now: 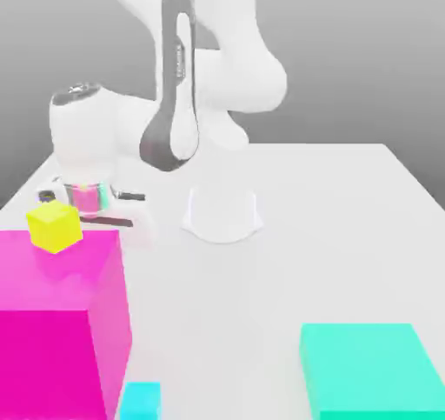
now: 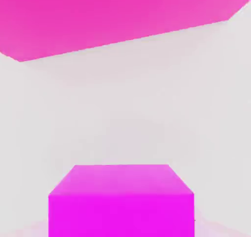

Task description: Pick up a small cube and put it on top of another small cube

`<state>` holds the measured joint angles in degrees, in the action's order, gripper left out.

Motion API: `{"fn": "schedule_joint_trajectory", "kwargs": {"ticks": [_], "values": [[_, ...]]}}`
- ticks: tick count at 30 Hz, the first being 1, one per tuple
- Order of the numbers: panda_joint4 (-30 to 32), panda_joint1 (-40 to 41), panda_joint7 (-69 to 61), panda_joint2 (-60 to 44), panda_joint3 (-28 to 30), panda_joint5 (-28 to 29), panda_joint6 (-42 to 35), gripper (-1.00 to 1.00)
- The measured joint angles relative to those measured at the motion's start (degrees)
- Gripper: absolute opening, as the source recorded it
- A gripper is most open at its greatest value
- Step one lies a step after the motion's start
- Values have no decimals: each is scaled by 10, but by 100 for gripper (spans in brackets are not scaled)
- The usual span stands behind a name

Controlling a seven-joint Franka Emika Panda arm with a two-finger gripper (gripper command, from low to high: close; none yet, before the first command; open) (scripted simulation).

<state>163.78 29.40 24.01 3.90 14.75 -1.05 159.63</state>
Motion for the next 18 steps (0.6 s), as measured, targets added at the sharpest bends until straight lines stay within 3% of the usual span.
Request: {"fn": "schedule_joint_trajectory", "kwargs": {"ticks": [4,10,18], "values": [[-81,27,77,13,21,-56,-97,-100],[-190,33,206,52,14,-94,-246,-100],[-272,-12,388,144,-111,-1,-414,-100]]}}
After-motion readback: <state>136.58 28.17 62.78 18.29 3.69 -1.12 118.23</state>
